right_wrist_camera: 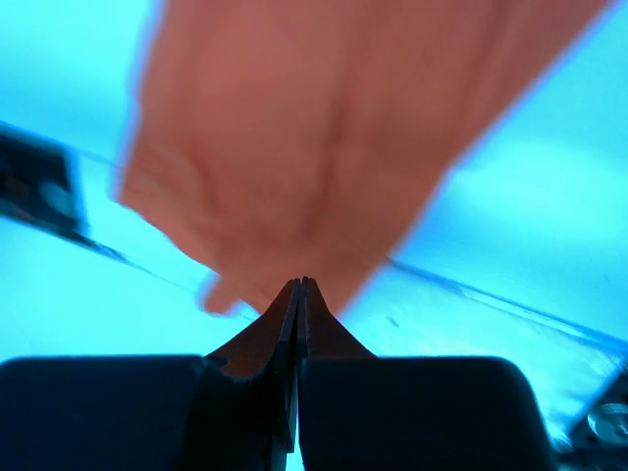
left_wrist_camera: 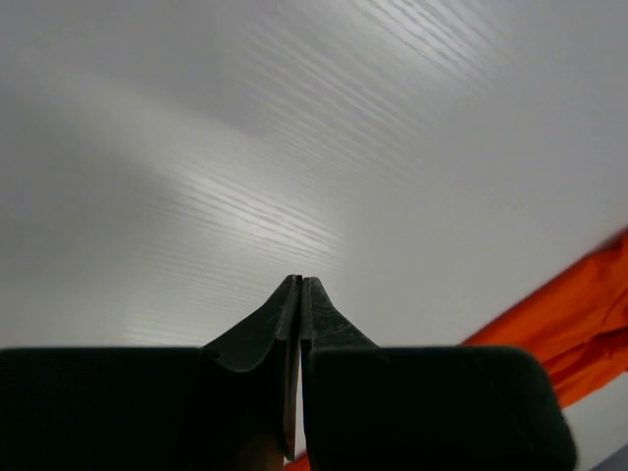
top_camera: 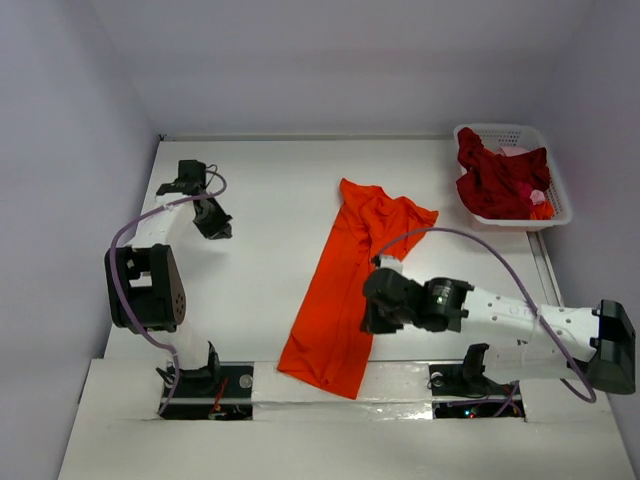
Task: Fold and stack the t-shirts
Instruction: Rotate the tshirt 90 degrees
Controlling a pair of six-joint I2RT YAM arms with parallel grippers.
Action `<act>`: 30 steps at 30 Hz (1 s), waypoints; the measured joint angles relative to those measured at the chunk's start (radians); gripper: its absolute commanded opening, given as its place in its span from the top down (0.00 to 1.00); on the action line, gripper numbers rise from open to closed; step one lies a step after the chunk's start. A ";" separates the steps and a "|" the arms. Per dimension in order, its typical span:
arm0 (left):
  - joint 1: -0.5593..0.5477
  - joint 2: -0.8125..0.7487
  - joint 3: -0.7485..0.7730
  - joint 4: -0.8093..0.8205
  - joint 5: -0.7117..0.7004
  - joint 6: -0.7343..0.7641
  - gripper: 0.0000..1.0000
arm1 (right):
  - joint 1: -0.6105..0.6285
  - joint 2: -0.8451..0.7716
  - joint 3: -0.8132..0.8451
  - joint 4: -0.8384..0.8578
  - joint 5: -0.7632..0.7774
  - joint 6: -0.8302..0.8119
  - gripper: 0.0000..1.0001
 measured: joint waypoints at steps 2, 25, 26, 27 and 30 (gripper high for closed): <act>-0.045 0.003 0.013 0.005 0.039 0.002 1.00 | -0.053 0.045 0.087 0.005 0.020 -0.029 1.00; -0.415 0.466 0.607 0.166 0.257 0.000 1.00 | -0.824 0.593 0.571 0.104 -0.042 -0.408 1.00; -0.424 0.485 0.631 0.168 0.274 -0.001 1.00 | -0.835 0.607 0.579 0.104 -0.047 -0.413 1.00; -0.432 0.504 0.654 0.169 0.292 0.000 1.00 | -0.845 0.622 0.585 0.104 -0.055 -0.418 1.00; -0.454 0.564 0.727 0.172 0.349 0.000 1.00 | -0.868 0.661 0.597 0.104 -0.078 -0.427 1.00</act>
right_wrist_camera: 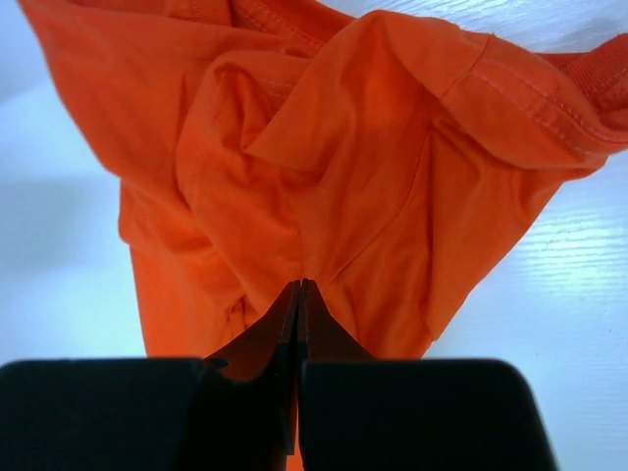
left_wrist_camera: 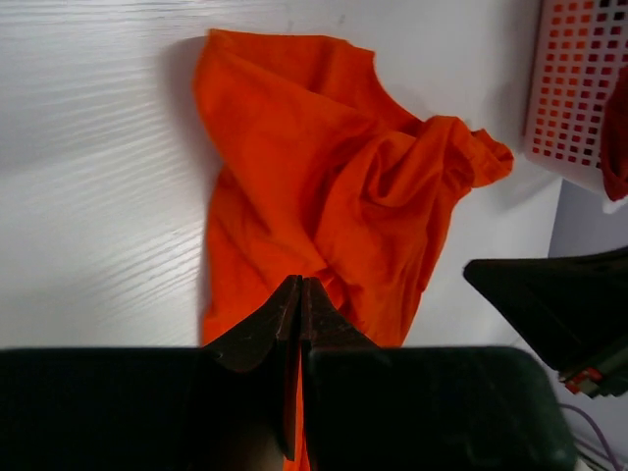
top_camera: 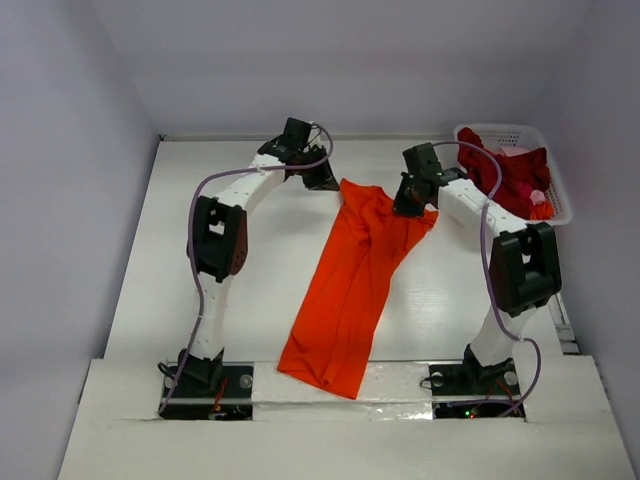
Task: Fold and stack the t-shirts
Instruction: Rotate the tshirt 90 degrees
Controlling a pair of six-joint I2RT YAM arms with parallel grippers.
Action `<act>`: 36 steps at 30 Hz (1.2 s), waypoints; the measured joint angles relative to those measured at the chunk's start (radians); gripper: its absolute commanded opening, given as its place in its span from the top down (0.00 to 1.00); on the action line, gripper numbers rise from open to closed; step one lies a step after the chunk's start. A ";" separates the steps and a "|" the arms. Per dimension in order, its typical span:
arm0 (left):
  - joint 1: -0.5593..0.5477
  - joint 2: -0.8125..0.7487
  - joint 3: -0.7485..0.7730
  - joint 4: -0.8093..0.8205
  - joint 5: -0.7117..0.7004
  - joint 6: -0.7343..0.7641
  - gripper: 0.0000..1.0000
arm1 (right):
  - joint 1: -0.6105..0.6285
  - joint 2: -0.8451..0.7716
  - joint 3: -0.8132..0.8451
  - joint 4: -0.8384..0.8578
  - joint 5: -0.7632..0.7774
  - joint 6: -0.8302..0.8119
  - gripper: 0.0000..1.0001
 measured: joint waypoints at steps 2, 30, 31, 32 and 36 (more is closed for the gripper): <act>-0.012 0.036 0.040 0.003 0.033 0.000 1.00 | -0.008 0.021 0.008 -0.001 -0.011 -0.004 1.00; -0.069 0.288 0.203 0.074 0.196 -0.017 1.00 | -0.066 -0.021 0.014 0.005 -0.132 -0.022 1.00; -0.070 0.293 0.214 0.067 0.183 -0.013 1.00 | -0.066 -0.043 0.004 0.006 -0.132 -0.023 1.00; -0.072 0.299 0.229 0.063 0.168 -0.008 1.00 | -0.066 -0.067 -0.008 0.006 -0.132 -0.024 1.00; -0.080 0.327 0.288 0.032 0.094 0.010 1.00 | -0.066 -0.137 -0.051 0.013 -0.131 -0.030 1.00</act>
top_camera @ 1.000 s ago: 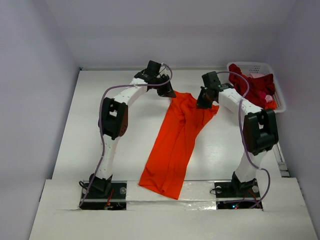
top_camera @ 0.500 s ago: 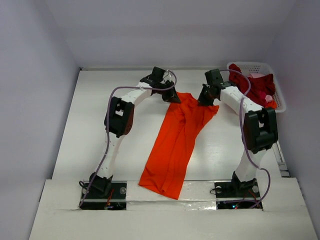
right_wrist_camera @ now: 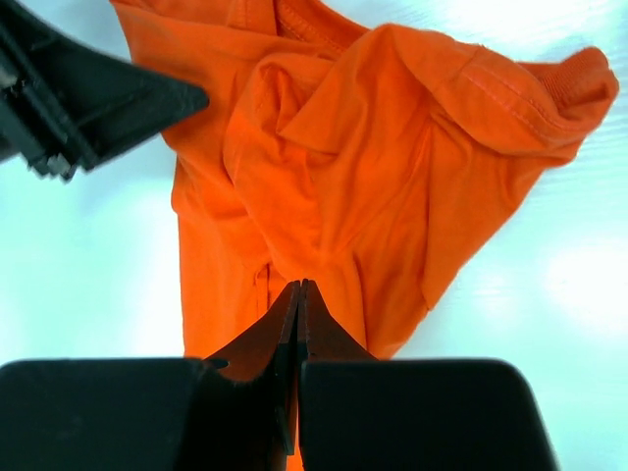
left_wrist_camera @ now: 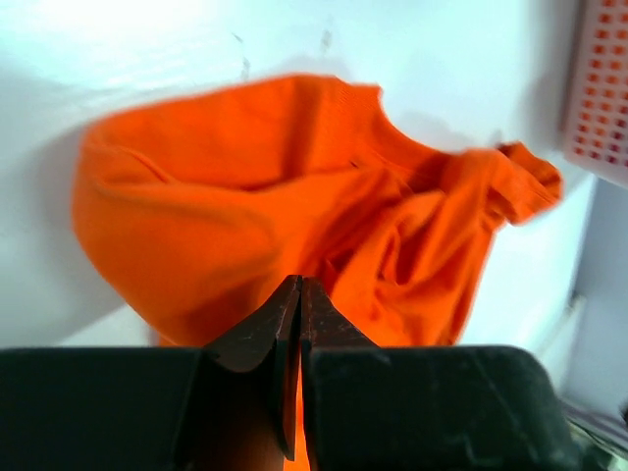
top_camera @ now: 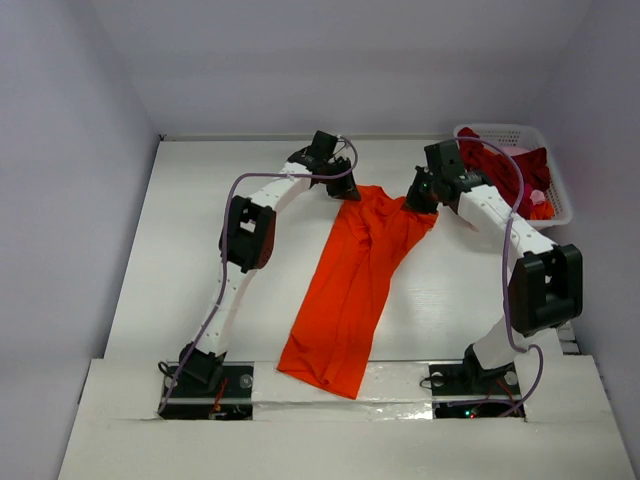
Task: Fold and stack the t-shirts
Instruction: Rotate the tshirt 90 degrees
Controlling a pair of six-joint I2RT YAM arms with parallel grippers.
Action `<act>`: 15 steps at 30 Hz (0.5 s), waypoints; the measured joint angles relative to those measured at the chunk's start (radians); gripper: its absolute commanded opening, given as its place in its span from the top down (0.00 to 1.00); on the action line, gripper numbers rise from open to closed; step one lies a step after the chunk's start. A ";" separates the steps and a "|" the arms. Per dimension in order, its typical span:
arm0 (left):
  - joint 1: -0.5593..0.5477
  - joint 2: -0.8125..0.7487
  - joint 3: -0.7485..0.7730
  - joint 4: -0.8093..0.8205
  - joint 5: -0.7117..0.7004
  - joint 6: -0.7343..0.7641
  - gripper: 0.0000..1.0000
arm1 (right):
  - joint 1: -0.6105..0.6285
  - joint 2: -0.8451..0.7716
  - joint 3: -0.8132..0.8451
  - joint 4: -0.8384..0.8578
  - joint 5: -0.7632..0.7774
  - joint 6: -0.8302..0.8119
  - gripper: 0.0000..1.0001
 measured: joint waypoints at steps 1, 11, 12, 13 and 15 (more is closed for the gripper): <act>-0.003 0.008 0.017 -0.011 -0.021 0.006 1.00 | 0.000 -0.010 -0.011 0.002 0.000 -0.002 1.00; -0.024 0.043 0.033 -0.053 -0.111 0.034 1.00 | 0.000 -0.022 -0.034 0.003 0.000 -0.014 1.00; -0.026 0.043 0.035 -0.055 -0.119 0.034 1.00 | 0.000 -0.022 -0.034 0.003 0.000 -0.014 1.00; -0.026 0.043 0.037 -0.060 -0.126 0.034 1.00 | 0.000 -0.022 -0.034 0.003 0.000 -0.014 1.00; -0.027 0.045 0.047 -0.072 -0.146 0.033 1.00 | 0.000 -0.022 -0.034 0.003 0.000 -0.014 1.00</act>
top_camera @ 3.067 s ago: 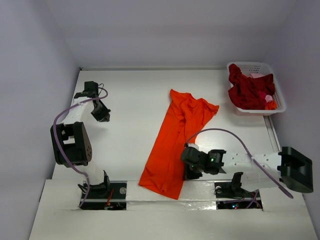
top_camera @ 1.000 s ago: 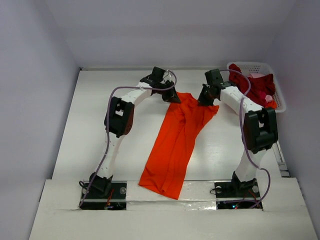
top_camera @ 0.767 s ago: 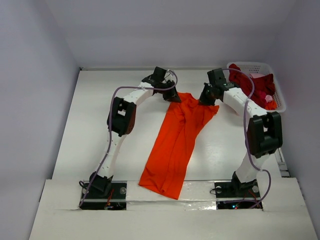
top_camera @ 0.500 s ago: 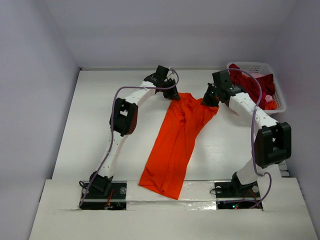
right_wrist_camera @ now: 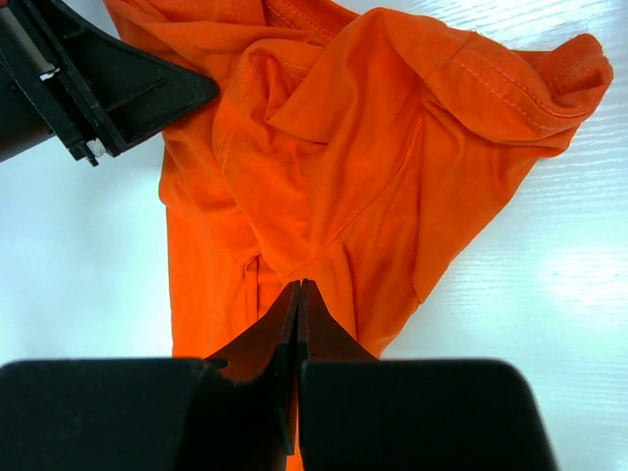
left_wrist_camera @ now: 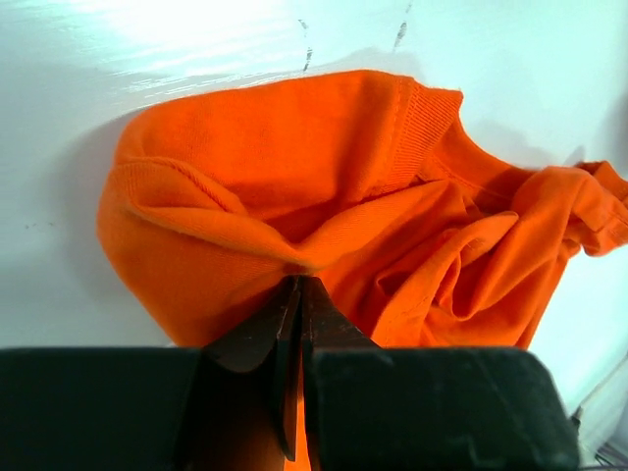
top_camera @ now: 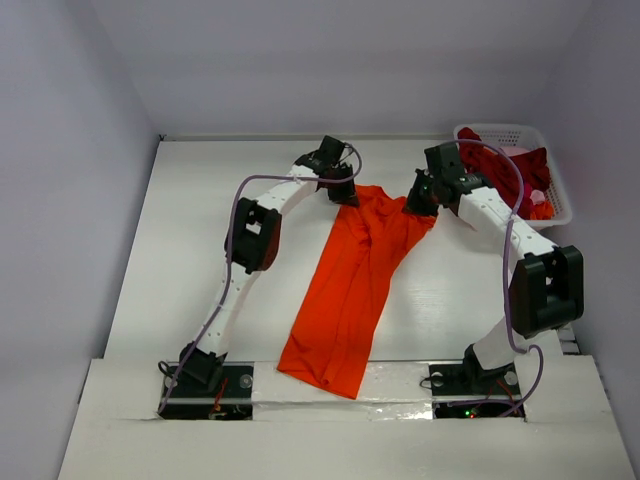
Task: Fold and stack the t-shirts
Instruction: Rotate the tshirt 90 degrees
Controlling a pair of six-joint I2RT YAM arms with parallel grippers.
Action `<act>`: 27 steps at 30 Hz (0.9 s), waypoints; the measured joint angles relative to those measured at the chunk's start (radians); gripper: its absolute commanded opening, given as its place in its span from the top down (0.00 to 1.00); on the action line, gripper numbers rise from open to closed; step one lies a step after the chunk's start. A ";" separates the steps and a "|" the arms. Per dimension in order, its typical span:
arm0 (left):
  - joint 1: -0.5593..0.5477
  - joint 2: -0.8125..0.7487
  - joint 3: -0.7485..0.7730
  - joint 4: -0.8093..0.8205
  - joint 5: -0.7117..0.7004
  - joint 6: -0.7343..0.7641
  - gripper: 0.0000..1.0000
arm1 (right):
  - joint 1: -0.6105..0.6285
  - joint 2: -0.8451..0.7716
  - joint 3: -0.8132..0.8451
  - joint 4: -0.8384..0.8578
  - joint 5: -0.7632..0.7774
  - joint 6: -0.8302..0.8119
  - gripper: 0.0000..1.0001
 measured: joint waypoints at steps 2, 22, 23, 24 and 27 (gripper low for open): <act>-0.004 0.002 0.010 -0.011 -0.024 -0.003 1.00 | 0.000 0.000 0.000 0.000 0.000 0.000 1.00; 0.096 0.007 0.012 -0.028 -0.033 -0.115 1.00 | 0.000 -0.049 -0.041 0.003 -0.001 -0.001 1.00; 0.105 0.007 0.012 -0.030 -0.033 -0.121 1.00 | 0.000 -0.050 -0.041 0.003 -0.001 -0.001 1.00; 0.114 0.007 0.012 -0.032 -0.034 -0.129 1.00 | 0.000 -0.050 -0.041 0.003 -0.001 -0.001 1.00; 0.142 0.007 0.012 -0.039 -0.036 -0.150 1.00 | 0.000 -0.053 -0.041 0.003 -0.001 -0.001 1.00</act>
